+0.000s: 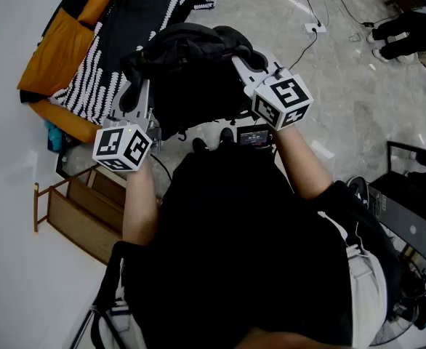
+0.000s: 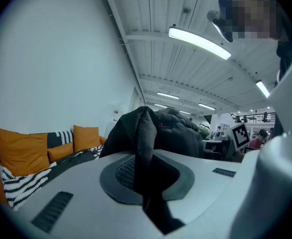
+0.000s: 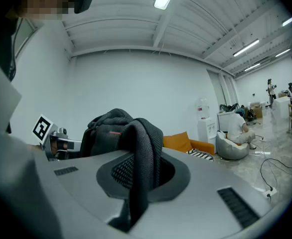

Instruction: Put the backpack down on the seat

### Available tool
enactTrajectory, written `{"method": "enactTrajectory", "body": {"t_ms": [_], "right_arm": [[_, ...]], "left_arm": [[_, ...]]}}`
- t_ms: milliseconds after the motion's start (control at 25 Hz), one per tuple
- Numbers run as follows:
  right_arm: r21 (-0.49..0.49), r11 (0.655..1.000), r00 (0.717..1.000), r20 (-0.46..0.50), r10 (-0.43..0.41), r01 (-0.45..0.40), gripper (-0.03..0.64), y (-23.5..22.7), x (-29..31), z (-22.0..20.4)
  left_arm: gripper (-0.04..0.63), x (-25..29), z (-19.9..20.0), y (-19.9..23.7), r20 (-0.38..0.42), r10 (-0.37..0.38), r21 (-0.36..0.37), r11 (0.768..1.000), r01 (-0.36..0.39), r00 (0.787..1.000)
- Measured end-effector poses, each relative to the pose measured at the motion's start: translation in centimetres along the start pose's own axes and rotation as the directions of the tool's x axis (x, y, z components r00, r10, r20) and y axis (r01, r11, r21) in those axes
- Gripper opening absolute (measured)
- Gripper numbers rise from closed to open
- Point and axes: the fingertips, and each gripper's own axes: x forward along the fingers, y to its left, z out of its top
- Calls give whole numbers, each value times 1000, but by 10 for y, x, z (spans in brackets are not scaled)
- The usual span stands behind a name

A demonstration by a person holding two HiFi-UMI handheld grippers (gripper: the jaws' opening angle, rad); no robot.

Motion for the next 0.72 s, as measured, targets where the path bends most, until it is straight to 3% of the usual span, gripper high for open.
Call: {"method": "enactTrajectory", "body": {"t_ms": [720], "right_arm": [[-19, 1000, 999, 50, -1, 2, 46, 13, -12, 22]], "left_arm": [[37, -8, 20, -6, 37, -33, 29, 999, 32, 999]]}}
